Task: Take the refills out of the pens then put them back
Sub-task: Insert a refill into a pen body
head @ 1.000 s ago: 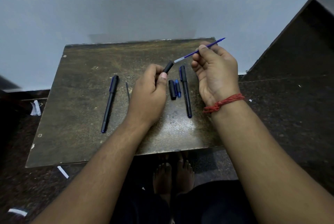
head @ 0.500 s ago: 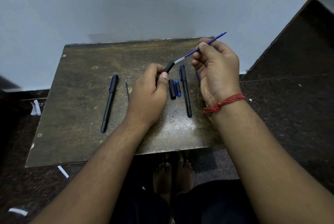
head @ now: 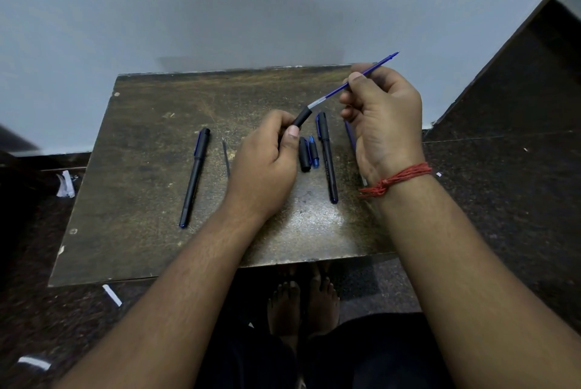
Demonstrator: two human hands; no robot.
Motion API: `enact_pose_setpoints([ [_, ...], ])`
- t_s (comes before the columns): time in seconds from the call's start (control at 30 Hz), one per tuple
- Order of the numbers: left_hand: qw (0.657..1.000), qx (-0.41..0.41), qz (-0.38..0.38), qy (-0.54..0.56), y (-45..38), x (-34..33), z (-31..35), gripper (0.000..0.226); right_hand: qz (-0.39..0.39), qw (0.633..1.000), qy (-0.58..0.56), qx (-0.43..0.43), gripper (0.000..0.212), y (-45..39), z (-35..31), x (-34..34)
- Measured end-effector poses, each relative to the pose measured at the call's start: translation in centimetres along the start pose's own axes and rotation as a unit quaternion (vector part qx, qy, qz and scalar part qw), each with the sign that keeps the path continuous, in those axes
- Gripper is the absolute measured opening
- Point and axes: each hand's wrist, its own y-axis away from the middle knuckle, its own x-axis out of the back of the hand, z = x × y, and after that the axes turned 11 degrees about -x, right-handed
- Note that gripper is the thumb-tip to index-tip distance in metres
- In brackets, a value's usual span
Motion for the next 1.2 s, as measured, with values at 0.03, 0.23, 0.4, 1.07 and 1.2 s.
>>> enact_pose_setpoints([
  [0.03, 1.000, -0.001, 0.000, 0.000, 0.0, 0.0, 0.0, 0.010, 0.001, 1.000, 0.002, 0.004, 0.009, 0.0, 0.0, 0.0],
  [0.23, 1.000, -0.009, -0.004, -0.003, 0.0, -0.1, 0.0, 0.010, -0.007, 1.000, 0.006, -0.005, 0.011, 0.2, 0.1, 0.0],
  [0.4, 1.000, -0.014, 0.001, 0.003, 0.0, -0.1, -0.1, 0.010, -0.066, 0.994, 0.092, 0.003, 0.018, 0.7, 0.6, -0.6],
  [1.07, 0.998, 0.023, 0.054, 0.010, -0.1, 0.0, -0.4, 0.010, 0.016, 0.928, 0.353, 0.117, 0.020, 0.7, -0.1, 0.0],
  [1.2, 0.994, 0.047, 0.099, 0.004, -0.2, 0.2, -0.6, 0.011, 0.001, 0.751, 0.642, 0.153, 0.020, 1.7, 0.1, -0.3],
])
